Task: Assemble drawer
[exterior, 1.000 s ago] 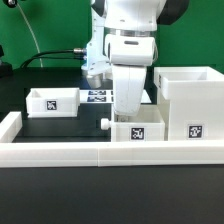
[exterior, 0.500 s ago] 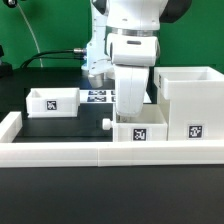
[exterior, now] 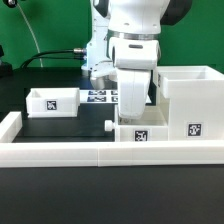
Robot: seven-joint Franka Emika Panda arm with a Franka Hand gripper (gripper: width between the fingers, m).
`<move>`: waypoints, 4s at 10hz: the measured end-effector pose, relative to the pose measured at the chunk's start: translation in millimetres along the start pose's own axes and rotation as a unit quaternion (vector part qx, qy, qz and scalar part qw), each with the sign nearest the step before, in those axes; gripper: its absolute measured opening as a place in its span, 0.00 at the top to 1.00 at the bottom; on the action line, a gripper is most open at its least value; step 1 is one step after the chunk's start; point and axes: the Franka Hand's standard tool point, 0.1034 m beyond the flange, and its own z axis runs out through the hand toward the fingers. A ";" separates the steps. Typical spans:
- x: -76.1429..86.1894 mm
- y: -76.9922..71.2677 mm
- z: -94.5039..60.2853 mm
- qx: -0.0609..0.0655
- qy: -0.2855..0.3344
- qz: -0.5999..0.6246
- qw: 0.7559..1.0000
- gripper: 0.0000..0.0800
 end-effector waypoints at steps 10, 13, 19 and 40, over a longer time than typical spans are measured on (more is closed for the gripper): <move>-0.4 -3.3 4.1 -0.019 0.006 0.003 1.000 0.95; -2.5 -4.7 5.2 -0.017 0.006 0.005 1.000 0.95; 8.1 -0.6 1.1 -0.015 0.003 -0.010 1.000 0.95; -24.3 9.4 -44.5 -0.029 -0.009 0.004 1.000 0.19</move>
Offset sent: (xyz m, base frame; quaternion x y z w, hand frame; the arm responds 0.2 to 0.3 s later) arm 0.0000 0.0000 0.0000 0.0000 0.0000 0.0000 1.0000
